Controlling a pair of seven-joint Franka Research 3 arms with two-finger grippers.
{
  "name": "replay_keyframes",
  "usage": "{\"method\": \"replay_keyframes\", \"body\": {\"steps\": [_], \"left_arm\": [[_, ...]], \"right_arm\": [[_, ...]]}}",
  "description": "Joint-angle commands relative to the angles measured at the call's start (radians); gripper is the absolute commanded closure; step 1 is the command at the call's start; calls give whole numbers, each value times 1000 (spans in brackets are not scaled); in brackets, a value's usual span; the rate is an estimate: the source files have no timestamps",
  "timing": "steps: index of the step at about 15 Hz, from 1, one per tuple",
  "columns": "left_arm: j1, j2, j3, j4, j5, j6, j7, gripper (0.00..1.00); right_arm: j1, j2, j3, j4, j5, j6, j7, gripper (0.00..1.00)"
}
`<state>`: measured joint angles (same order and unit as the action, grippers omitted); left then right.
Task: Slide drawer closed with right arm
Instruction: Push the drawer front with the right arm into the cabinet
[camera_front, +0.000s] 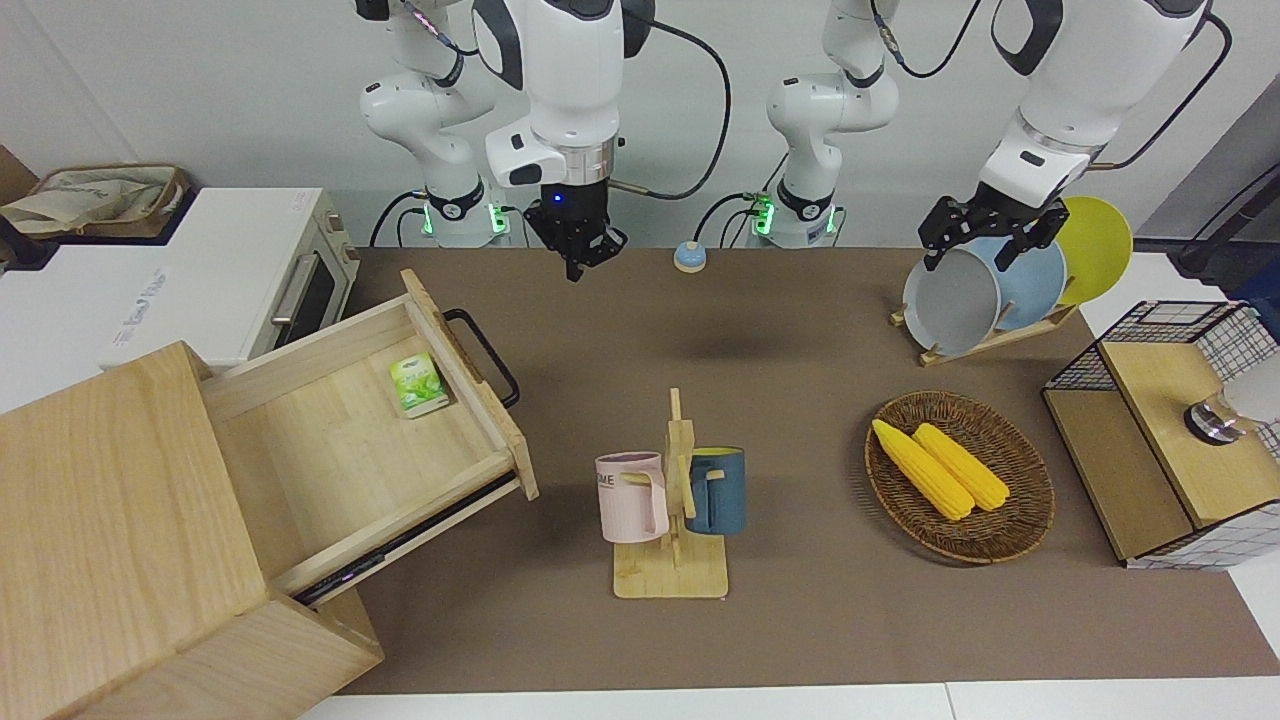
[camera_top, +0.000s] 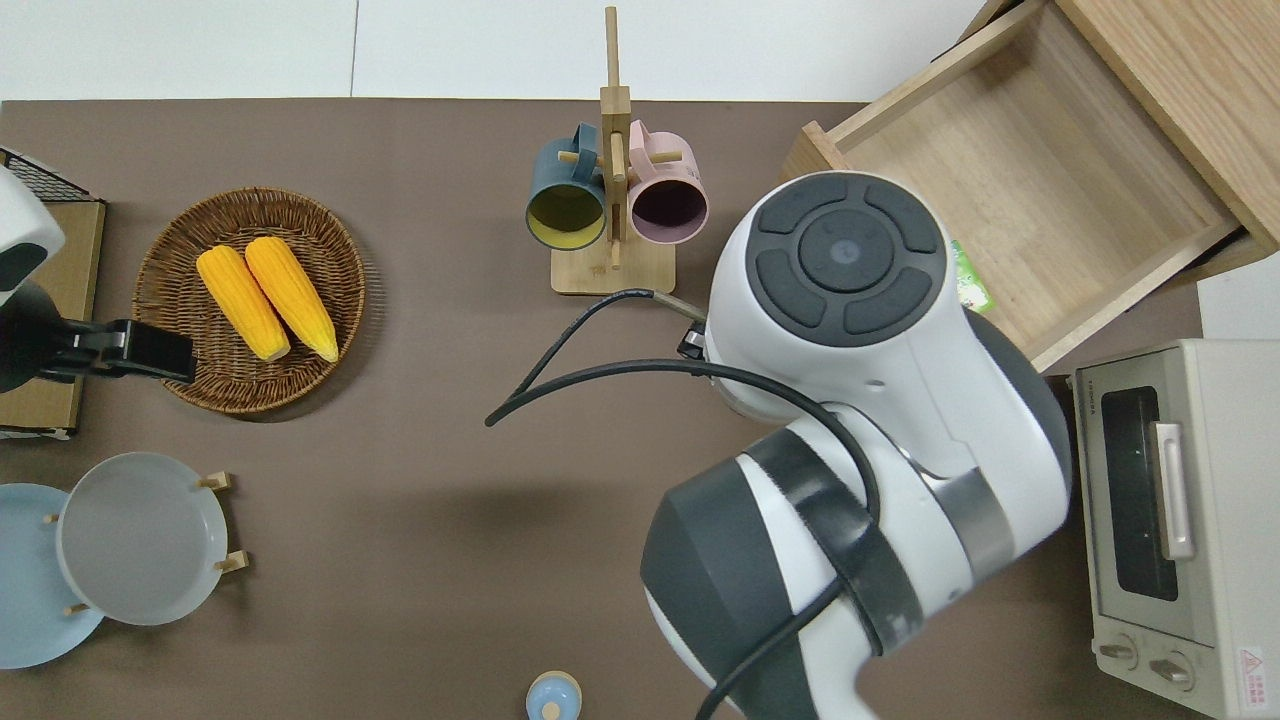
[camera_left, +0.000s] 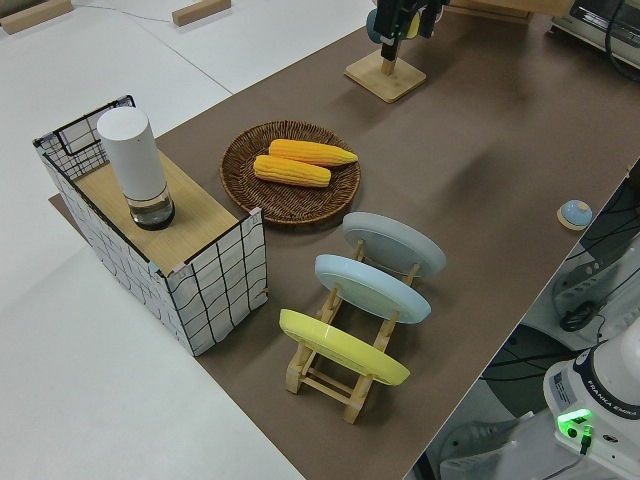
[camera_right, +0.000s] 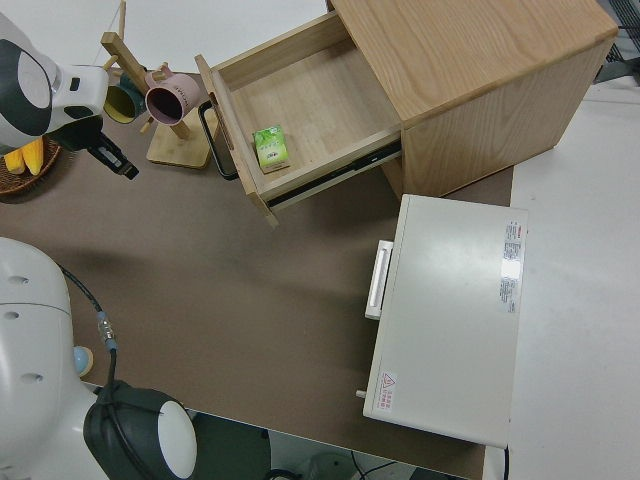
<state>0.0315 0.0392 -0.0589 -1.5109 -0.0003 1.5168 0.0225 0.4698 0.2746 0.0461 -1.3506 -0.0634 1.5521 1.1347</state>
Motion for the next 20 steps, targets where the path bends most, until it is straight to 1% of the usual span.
{"method": "replay_keyframes", "body": {"steps": [1, 2, 4, 6, 9, 12, 16, 20], "left_arm": [[5, 11, -7, 26, 17, -20, 10, 7], [5, 11, -7, 26, 17, -20, 10, 7], [5, 11, -7, 24, 17, -20, 10, 7], [5, 11, -7, 24, 17, -20, 10, 7], [5, 11, -7, 26, 17, -20, 10, 7], [5, 11, -7, 24, 17, -20, 10, 7], [5, 11, -7, 26, 17, -20, 10, 7], [5, 11, -7, 26, 17, -20, 10, 7]], "right_arm": [[4, 14, -3, -54, -16, 69, 138, 1000], [1, 18, -3, -64, -12, 85, 164, 1000], [-7, 32, -5, -68, -6, 111, 218, 1000], [-14, 50, -5, -70, -1, 129, 247, 1000], [-23, 66, -14, -70, 11, 174, 304, 1000], [-54, 71, -18, -70, 72, 187, 303, 1000], [-62, 83, -20, -70, 60, 189, 290, 1000], [-92, 86, -20, -68, 57, 189, 268, 1000]]}}
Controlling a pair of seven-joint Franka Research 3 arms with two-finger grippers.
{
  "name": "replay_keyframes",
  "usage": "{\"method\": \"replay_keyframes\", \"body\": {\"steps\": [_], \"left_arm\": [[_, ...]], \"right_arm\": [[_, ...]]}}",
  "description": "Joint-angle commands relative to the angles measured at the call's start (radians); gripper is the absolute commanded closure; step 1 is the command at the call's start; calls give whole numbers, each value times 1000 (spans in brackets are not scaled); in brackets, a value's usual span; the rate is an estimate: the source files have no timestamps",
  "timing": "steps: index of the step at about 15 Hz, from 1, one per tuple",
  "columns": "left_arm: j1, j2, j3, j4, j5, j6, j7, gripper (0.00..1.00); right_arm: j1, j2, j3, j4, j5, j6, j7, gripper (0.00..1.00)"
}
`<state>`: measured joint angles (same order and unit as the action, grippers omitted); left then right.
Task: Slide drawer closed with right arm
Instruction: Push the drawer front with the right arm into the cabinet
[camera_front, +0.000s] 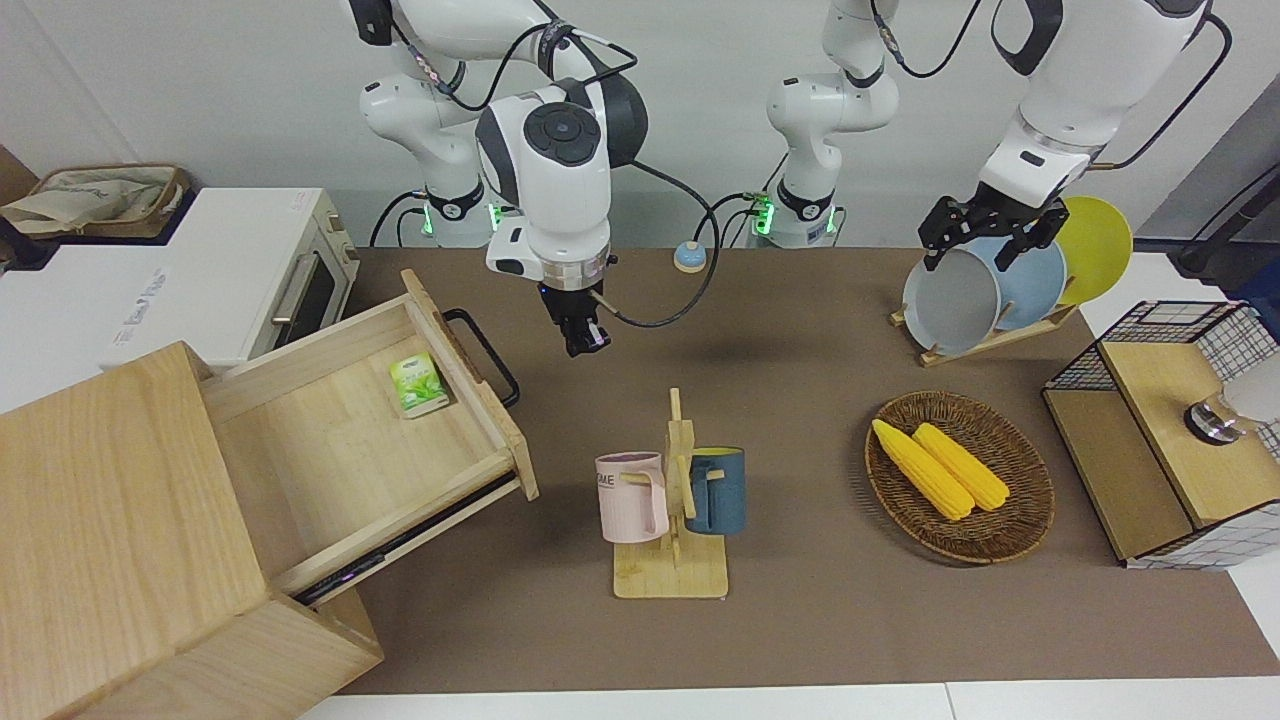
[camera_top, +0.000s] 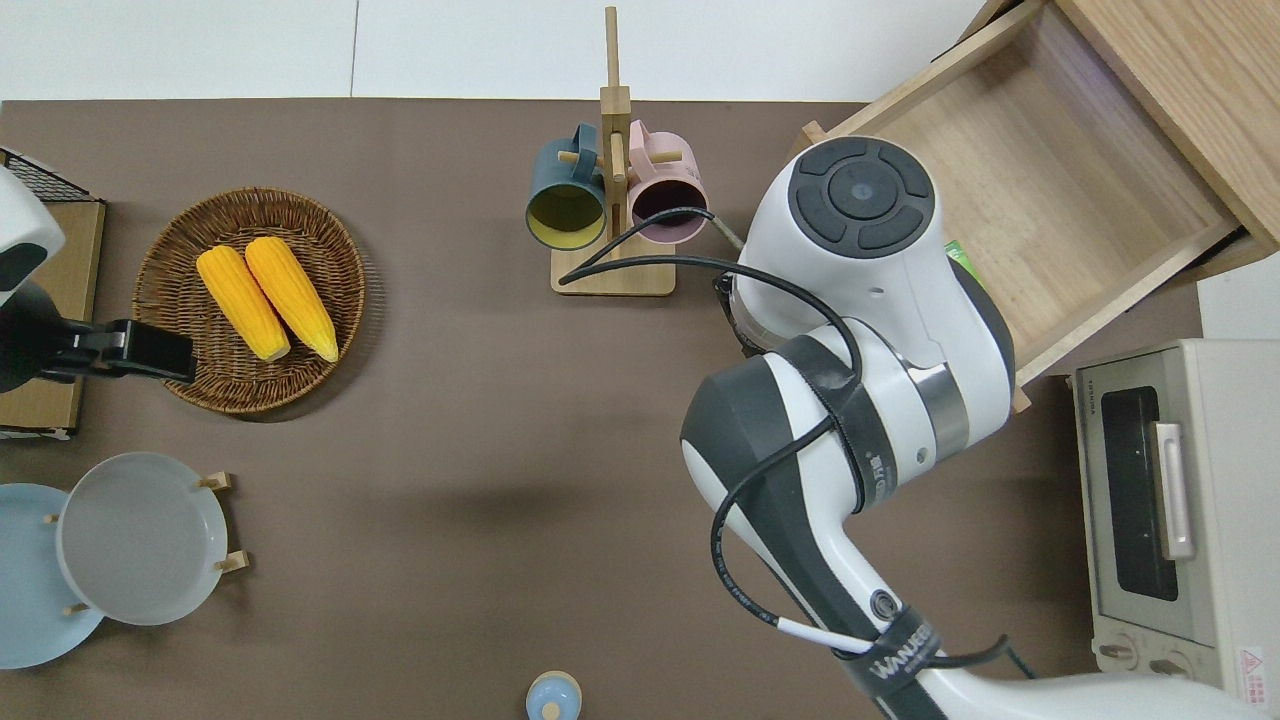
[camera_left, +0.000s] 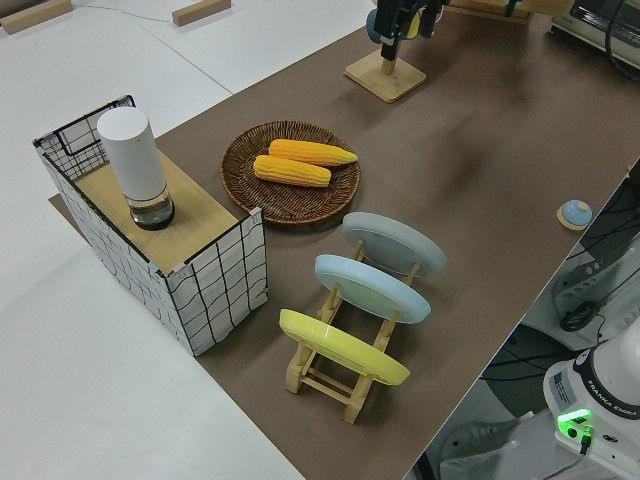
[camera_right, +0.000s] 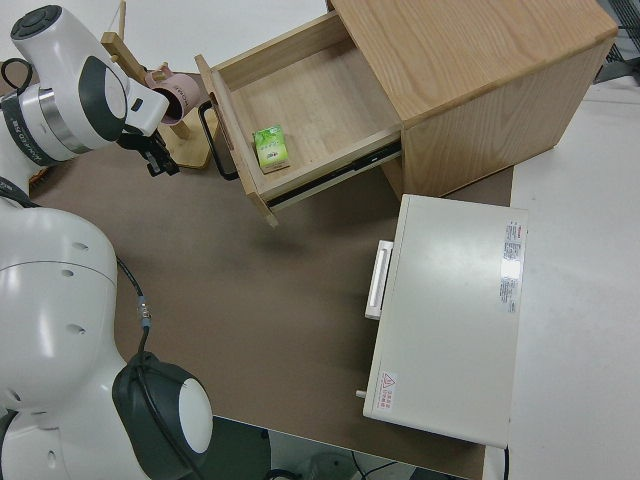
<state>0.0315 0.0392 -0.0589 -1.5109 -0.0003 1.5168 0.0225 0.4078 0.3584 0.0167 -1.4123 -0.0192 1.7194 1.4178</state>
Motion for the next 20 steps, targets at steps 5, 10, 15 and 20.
{"method": "replay_keyframes", "body": {"steps": [5, 10, 15, 20], "left_arm": [[5, 11, -7, 26, 17, -20, 10, 7], [5, 11, -7, 24, 17, -20, 10, 7], [5, 11, -7, 26, 17, -20, 10, 7], [5, 11, -7, 26, 17, -20, 10, 7]], "right_arm": [[-58, 20, 9, -1, -5, 22, -56, 1000], [-90, 33, 11, 10, -19, 25, -62, 1000], [-124, 43, 11, 32, -28, 26, -108, 1000], [-167, 50, 12, 44, -28, 45, -154, 1000]]}}
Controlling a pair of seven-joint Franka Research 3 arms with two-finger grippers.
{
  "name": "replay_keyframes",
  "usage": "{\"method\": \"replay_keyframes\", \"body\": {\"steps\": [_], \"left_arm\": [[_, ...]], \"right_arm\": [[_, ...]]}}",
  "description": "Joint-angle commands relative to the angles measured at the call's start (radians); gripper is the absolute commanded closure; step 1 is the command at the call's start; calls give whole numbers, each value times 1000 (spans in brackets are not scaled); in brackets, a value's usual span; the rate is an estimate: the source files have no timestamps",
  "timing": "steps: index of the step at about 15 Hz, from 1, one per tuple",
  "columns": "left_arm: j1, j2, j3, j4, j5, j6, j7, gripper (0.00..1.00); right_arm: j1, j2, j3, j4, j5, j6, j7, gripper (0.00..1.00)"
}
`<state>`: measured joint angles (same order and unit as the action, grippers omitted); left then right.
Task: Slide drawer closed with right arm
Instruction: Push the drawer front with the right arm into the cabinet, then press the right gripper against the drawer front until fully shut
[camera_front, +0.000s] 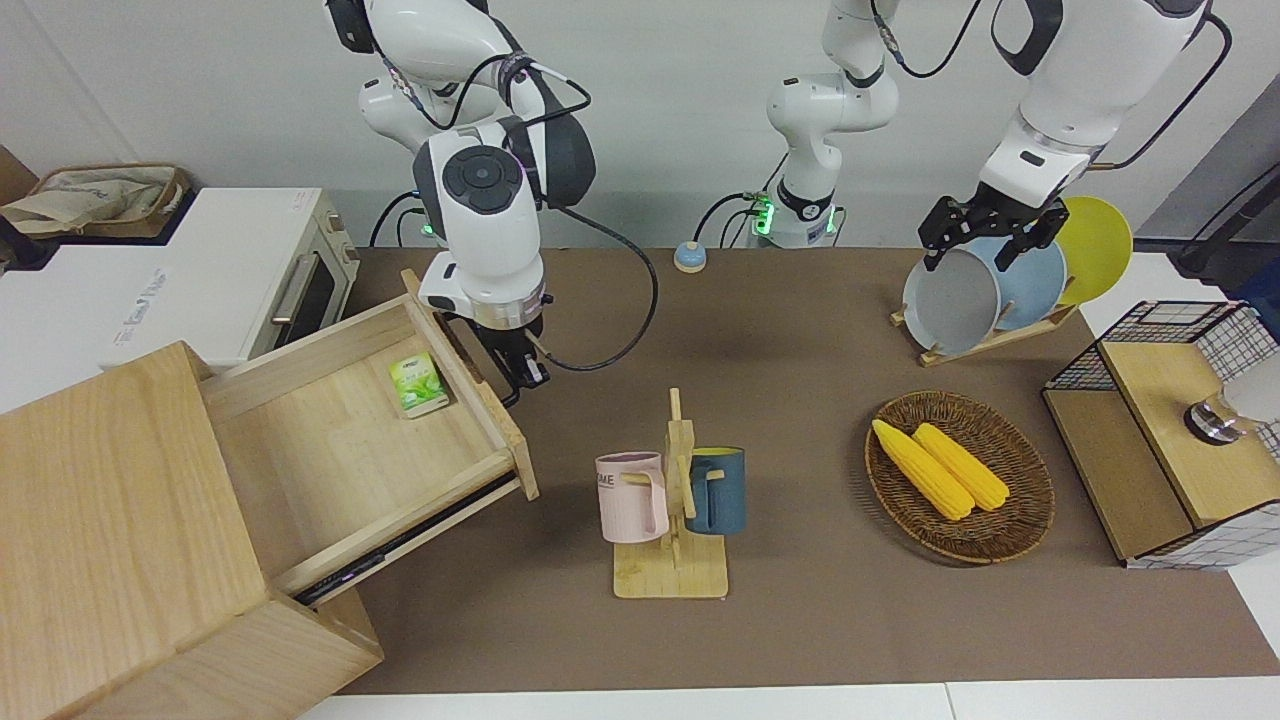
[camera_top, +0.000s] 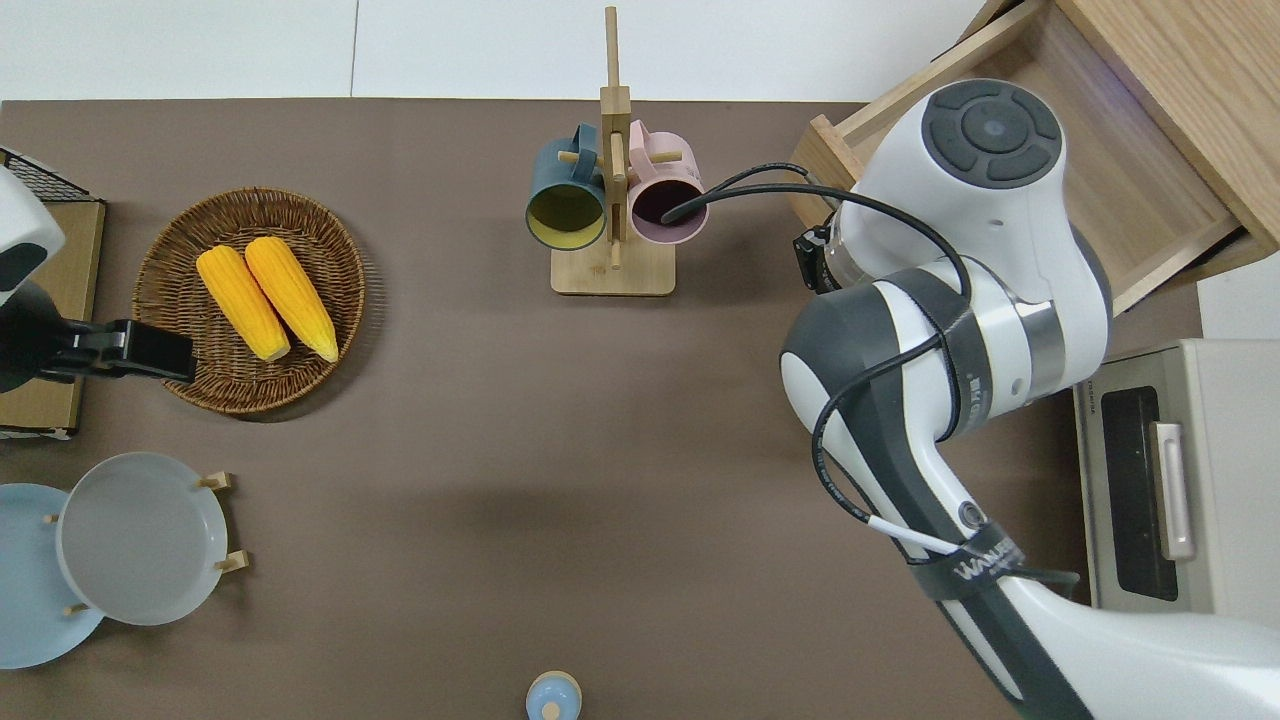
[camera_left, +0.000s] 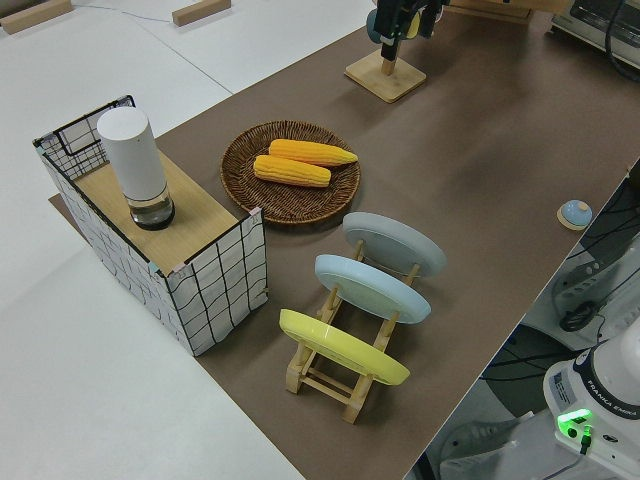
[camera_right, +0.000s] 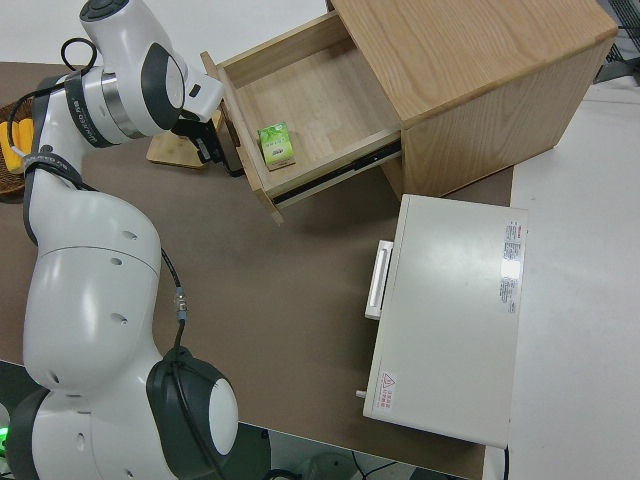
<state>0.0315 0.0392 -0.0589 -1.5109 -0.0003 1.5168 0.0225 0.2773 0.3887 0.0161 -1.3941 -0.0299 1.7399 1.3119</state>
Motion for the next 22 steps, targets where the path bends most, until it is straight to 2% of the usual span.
{"method": "replay_keyframes", "body": {"steps": [1, 10, 15, 22], "left_arm": [[5, 11, -7, 24, 17, -20, 10, 7], [5, 11, -7, 26, 17, -20, 10, 7], [5, 11, -7, 24, 17, -20, 10, 7], [5, 11, -7, 26, 17, -20, 10, 7]], "right_arm": [[-41, 21, 13, 26, -18, 33, -48, 1000], [-131, 27, 13, 26, -13, 64, -177, 1000], [-179, 29, 12, 27, -13, 66, -298, 1000], [-253, 36, 12, 49, -13, 99, -335, 1000]]}}
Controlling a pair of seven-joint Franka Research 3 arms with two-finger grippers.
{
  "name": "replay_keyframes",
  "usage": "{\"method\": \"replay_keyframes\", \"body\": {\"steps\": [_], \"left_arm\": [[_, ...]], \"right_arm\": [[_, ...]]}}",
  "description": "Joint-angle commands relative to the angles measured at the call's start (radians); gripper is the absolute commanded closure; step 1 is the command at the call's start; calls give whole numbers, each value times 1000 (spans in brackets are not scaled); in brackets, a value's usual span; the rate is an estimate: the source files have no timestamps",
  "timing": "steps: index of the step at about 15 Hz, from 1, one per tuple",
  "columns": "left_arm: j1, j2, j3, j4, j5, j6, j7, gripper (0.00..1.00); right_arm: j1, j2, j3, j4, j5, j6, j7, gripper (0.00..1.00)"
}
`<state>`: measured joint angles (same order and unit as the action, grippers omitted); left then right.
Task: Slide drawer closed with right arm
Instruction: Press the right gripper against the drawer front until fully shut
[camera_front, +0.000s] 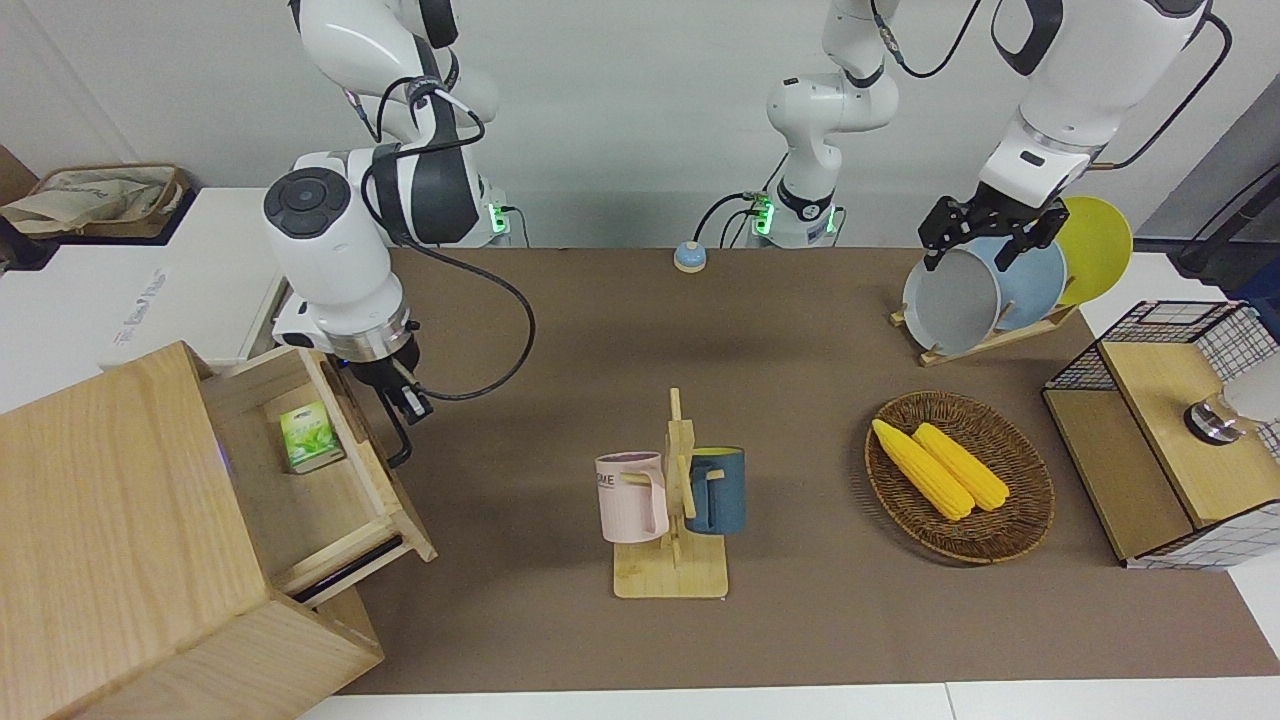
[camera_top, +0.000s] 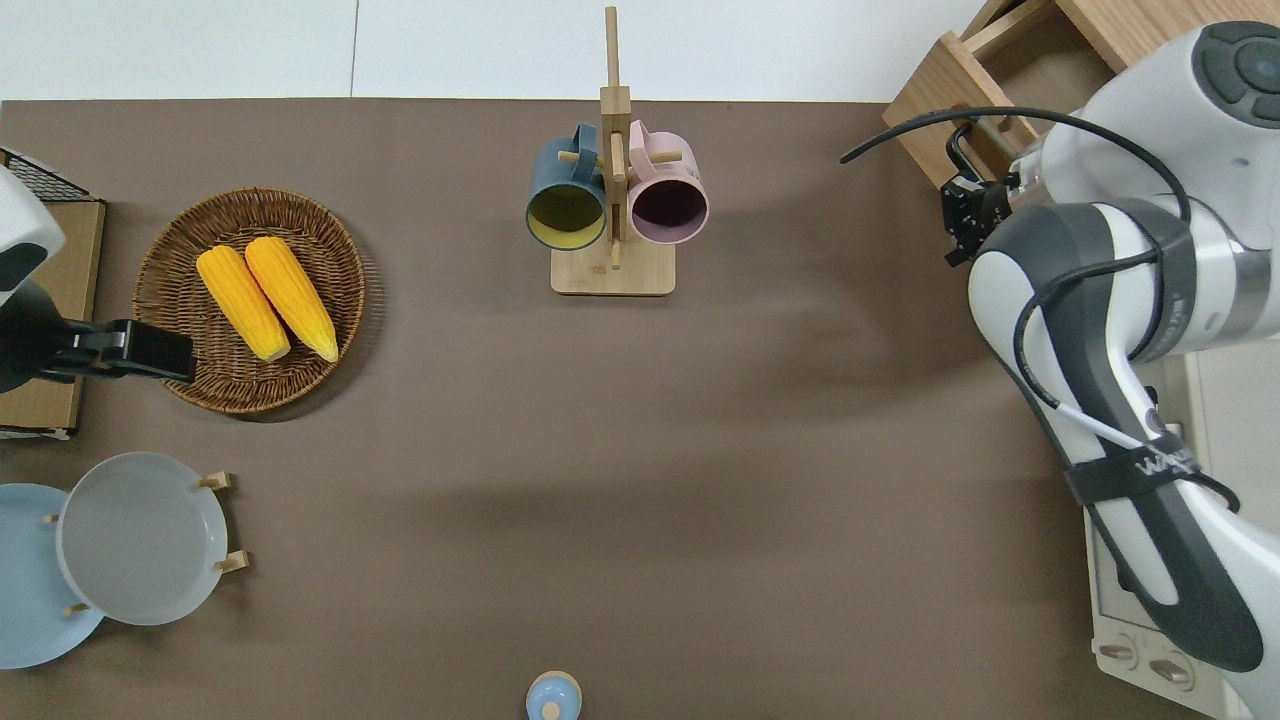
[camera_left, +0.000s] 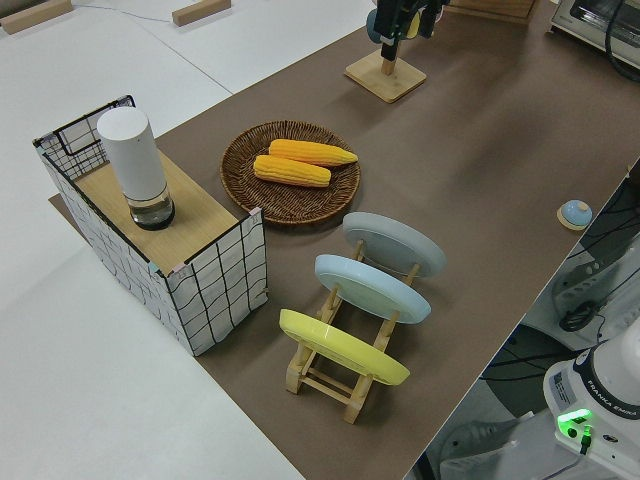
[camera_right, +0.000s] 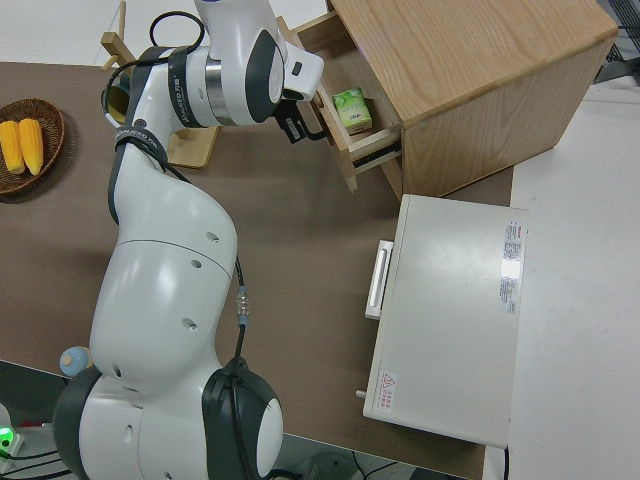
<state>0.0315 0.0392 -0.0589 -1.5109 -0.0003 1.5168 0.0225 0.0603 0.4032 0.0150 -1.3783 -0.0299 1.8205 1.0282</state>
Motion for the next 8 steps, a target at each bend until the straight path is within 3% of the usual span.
{"method": "replay_keyframes", "body": {"steps": [1, 4, 8], "left_arm": [[5, 11, -7, 24, 17, -20, 10, 7], [5, 11, -7, 26, 17, -20, 10, 7], [5, 11, -7, 26, 17, -20, 10, 7]], "right_arm": [[-42, 22, 14, 33, -4, 19, -91, 1000], [-63, 22, 16, 33, 42, 31, -148, 1000], [-96, 22, 11, 33, 133, 68, -145, 1000]]}}
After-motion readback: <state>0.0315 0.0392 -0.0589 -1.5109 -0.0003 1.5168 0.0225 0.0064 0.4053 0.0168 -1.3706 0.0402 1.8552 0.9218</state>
